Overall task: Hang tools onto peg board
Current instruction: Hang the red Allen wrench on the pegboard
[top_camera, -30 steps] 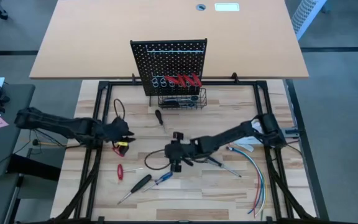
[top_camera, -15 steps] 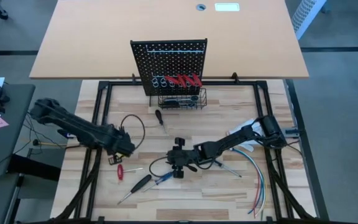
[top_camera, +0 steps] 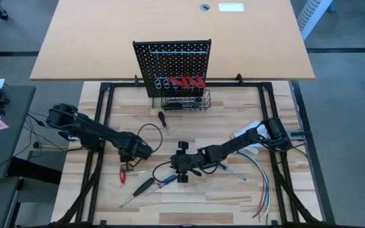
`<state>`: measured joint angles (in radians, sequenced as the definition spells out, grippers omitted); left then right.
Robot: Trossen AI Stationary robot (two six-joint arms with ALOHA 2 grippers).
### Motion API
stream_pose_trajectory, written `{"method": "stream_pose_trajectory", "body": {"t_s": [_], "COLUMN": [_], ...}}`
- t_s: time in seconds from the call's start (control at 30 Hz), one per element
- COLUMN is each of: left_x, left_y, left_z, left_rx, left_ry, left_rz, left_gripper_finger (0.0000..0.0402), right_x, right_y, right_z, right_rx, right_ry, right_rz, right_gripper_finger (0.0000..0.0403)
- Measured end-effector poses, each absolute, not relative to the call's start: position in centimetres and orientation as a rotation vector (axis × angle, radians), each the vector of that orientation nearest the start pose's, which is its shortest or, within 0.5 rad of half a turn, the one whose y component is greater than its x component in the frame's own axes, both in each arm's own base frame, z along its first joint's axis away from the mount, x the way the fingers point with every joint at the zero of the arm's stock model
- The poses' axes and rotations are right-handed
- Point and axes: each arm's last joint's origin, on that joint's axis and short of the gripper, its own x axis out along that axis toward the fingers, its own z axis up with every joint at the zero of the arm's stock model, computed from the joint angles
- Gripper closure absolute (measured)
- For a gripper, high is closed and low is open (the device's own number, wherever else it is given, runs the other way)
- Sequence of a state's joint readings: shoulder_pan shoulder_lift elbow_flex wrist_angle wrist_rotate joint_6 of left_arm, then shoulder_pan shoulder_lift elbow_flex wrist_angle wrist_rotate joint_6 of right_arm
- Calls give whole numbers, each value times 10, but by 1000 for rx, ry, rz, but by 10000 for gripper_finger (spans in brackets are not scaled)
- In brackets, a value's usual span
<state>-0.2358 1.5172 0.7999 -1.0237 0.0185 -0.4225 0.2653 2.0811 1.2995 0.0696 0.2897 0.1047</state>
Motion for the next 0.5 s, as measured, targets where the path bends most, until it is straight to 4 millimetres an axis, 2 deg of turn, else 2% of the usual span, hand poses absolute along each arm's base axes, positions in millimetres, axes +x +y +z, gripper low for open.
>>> {"method": "stream_pose_trajectory", "body": {"t_s": [0.07,0.17,0.3,0.4,0.5], "left_x": [218,227,225,219,219], "left_y": [-51,-51,-51,-48,-43], "left_z": [170,201,234,243,239], "left_rx": [-114,-115,-99,-40,-15], "left_ry": [1610,1384,1160,1075,1054], "left_rz": [190,173,80,33,26], "left_gripper_finger": [321,321,321,321,319], "right_x": [424,424,424,423,423], "right_y": [107,107,107,108,108], "right_z": [141,141,141,141,140], "right_rx": [-95,-96,-97,-98,-102], "right_ry": [685,688,691,693,704], "right_rz": [-60,-60,-59,-57,-57], "right_gripper_finger": [230,230,230,230,230]}}
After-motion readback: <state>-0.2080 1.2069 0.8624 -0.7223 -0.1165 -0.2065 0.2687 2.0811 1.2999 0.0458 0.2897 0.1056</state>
